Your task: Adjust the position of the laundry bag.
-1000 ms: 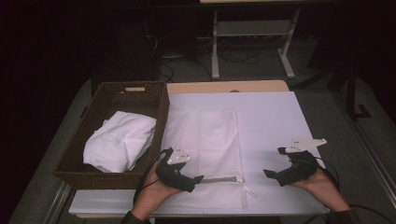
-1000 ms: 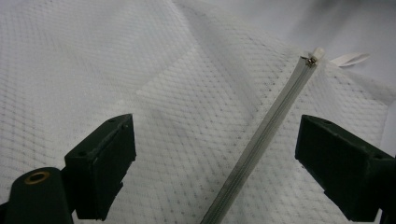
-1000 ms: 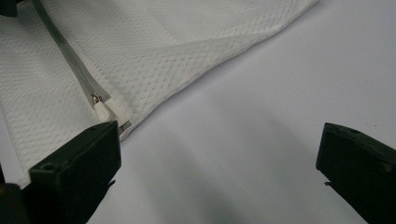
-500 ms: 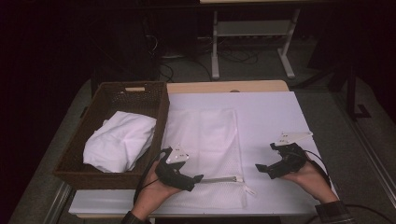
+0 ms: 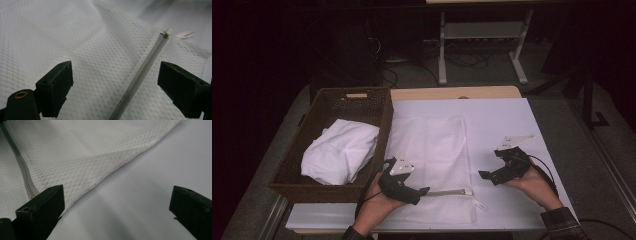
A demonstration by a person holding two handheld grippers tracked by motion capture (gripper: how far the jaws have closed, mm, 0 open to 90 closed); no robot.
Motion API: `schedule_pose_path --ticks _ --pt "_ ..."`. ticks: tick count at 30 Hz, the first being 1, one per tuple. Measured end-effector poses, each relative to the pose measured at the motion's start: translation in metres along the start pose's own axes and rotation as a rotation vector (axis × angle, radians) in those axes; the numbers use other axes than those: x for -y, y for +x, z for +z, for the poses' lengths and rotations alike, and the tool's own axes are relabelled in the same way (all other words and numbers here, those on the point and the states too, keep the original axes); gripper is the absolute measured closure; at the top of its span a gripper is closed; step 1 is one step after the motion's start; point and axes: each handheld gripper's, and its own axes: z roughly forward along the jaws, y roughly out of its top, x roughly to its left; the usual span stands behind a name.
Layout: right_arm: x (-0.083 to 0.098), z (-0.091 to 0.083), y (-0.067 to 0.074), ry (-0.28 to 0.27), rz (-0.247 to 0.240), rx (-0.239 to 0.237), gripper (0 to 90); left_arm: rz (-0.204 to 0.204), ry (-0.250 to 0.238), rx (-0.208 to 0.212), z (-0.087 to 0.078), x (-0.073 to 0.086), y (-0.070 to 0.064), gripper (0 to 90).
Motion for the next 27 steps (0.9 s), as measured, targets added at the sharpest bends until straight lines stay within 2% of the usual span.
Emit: schedule_pose_path --ticks 9,24,27 --pt "-0.012 0.008 -0.002 0.008 -0.003 -0.025 12.4 0.000 -0.002 0.002 0.000 0.000 0.000 12.4" --pt "-0.028 0.031 -0.004 0.019 0.019 -0.028 19.5 0.001 -0.003 0.004 -0.001 0.000 0.000 12.4" --pt "-0.030 0.036 -0.007 0.020 0.028 -0.031 24.3 0.002 -0.003 0.005 -0.001 0.000 0.000 12.4"
